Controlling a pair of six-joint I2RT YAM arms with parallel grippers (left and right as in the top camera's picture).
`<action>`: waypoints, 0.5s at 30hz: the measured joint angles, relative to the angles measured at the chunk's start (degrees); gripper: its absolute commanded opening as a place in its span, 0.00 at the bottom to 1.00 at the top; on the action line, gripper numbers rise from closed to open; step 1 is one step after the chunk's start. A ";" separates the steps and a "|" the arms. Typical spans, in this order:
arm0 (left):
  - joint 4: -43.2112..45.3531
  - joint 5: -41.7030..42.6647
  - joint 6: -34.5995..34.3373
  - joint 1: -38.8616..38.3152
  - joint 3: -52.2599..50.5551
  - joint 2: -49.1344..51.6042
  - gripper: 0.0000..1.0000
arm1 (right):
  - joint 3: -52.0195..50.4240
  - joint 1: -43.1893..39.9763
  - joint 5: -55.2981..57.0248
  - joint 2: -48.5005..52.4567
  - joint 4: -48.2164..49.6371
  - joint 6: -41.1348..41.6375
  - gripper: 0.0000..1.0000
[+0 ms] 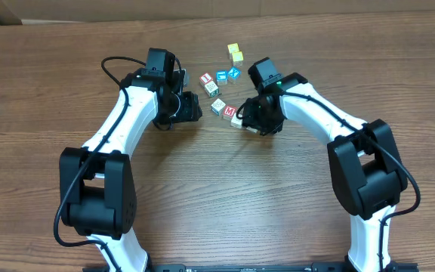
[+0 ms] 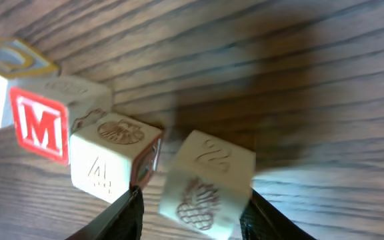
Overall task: Flip 4 blocks
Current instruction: 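Grasp the cream block with the number 2 using the right gripper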
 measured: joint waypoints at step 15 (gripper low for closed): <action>-1.81 -2.01 0.00 0.00 0.00 0.00 0.59 | 0.20 1.40 3.89 -0.02 -1.20 0.37 0.64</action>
